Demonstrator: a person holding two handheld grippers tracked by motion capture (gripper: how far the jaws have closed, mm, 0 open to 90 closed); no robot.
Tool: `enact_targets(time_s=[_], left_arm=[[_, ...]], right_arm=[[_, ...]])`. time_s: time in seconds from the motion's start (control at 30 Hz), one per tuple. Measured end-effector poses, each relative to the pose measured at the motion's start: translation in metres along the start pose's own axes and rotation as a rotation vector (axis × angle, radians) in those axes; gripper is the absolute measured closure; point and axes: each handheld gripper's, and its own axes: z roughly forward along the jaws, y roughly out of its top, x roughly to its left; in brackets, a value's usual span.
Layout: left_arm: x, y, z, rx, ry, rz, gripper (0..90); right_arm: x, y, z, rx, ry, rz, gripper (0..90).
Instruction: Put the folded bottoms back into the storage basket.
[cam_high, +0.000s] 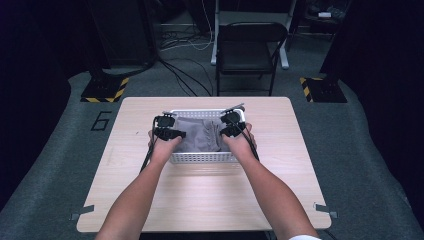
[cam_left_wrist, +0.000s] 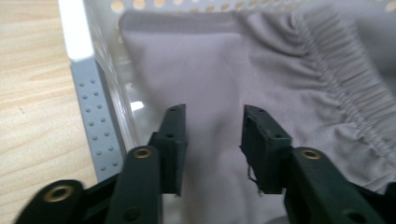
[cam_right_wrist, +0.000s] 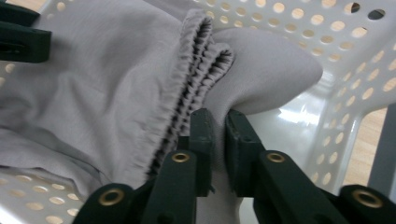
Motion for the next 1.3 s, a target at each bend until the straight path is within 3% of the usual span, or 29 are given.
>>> enact_targets(time_s=[0.17,0.47,0.67,0.73,1.07,1.1,1.3], left_arm=[[0.0,0.002,-0.003,-0.023,-0.003,-0.013,53.0],[-0.002,0.001,-0.007,-0.013,-0.01,0.004,52.6],[-0.005,0.002,-0.014,-0.028,-0.011,-0.003,51.5],[-0.005,0.003,-0.017,-0.037,-0.009,0.012,51.3],[-0.006,0.001,-0.04,-0.055,-0.033,0.01,50.0],[-0.006,0.001,-0.043,-0.053,-0.032,0.034,50.1],[-0.009,-0.001,-0.061,-0.068,-0.051,0.052,50.2]], right_arm=[[-0.001,0.002,-0.004,-0.011,0.001,0.004,71.9],[-0.004,0.002,-0.008,-0.024,-0.008,0.012,67.7],[-0.004,0.001,-0.013,-0.032,0.032,0.016,62.6],[-0.003,0.001,-0.016,-0.031,0.038,0.01,61.3],[-0.002,-0.003,-0.033,-0.065,0.056,-0.008,58.0],[-0.002,-0.003,-0.036,-0.065,0.064,-0.015,57.7],[-0.002,-0.009,-0.047,-0.084,0.079,-0.042,55.3]])
